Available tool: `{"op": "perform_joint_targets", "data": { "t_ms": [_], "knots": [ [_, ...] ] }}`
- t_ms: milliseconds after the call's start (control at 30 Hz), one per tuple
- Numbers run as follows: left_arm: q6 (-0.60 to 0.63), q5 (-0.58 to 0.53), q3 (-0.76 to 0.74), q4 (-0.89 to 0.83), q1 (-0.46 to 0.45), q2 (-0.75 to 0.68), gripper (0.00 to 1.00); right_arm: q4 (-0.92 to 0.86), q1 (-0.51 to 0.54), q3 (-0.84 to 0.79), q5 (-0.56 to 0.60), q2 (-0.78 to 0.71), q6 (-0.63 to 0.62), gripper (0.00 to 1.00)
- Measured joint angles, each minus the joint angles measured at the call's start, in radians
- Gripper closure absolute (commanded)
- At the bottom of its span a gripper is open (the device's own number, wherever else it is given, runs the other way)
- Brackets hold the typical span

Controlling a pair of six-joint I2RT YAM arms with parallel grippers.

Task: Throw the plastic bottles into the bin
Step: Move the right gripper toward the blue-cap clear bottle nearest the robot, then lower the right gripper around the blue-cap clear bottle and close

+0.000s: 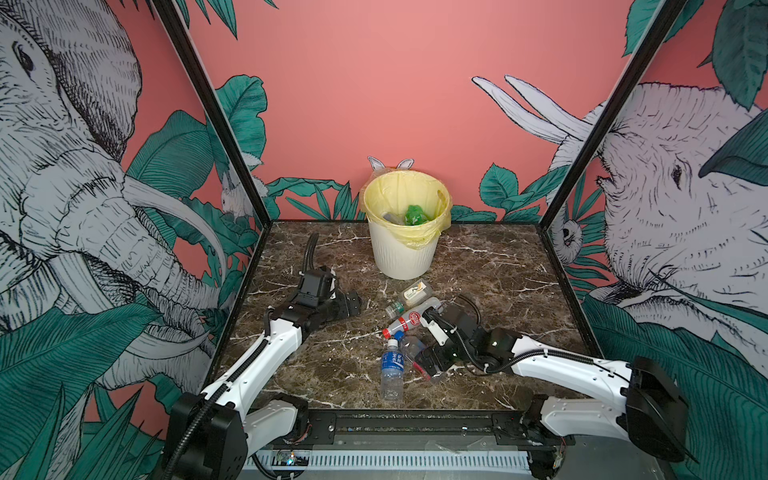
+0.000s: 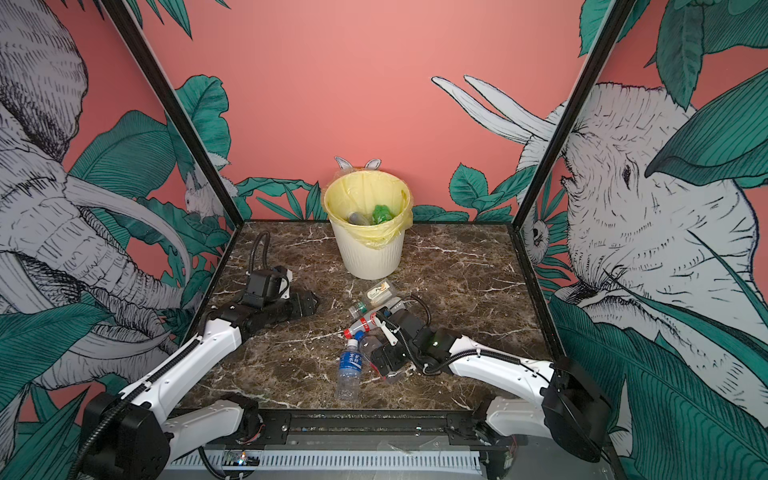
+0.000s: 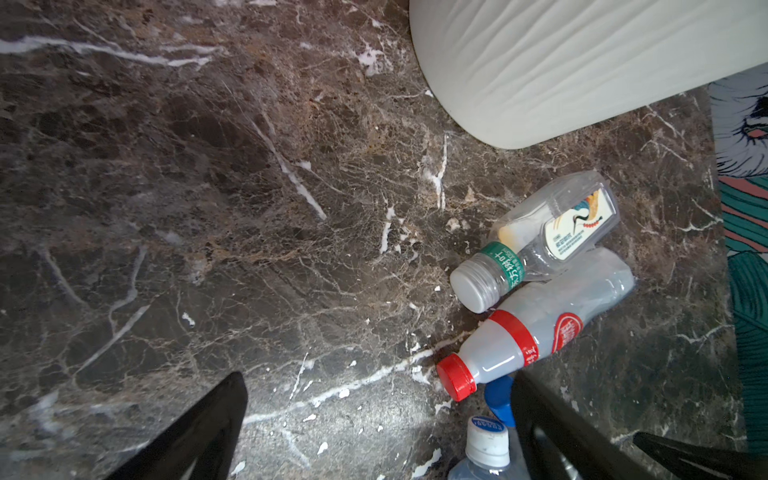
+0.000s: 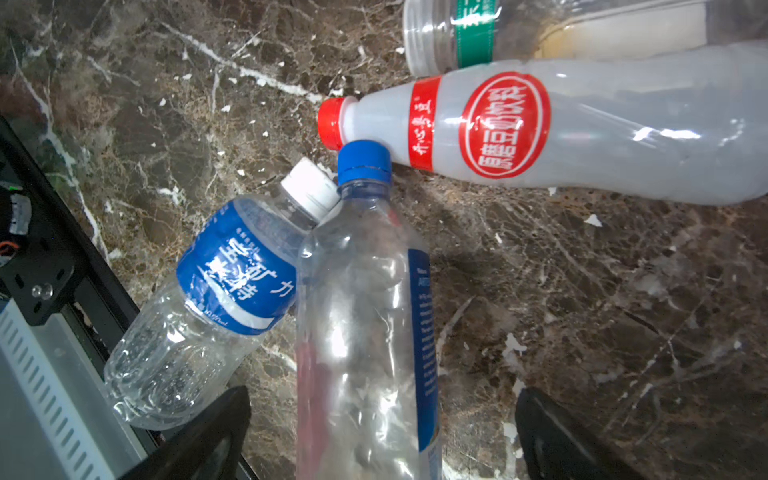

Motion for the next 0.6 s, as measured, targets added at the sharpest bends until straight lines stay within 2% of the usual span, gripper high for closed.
{"op": "perform_joint_targets", "data": {
  "t_ms": [467,600],
  "knots": [
    [0.008,-0.023,0.002,-0.020,0.005,0.002,0.01,-0.004,0.059,0.051,0.069,0.137,-0.062,0.07],
    [0.009,-0.025,0.002,-0.026,0.005,0.002,0.01,0.001,0.060,0.060,0.076,0.172,-0.068,0.14]
  ]
}}
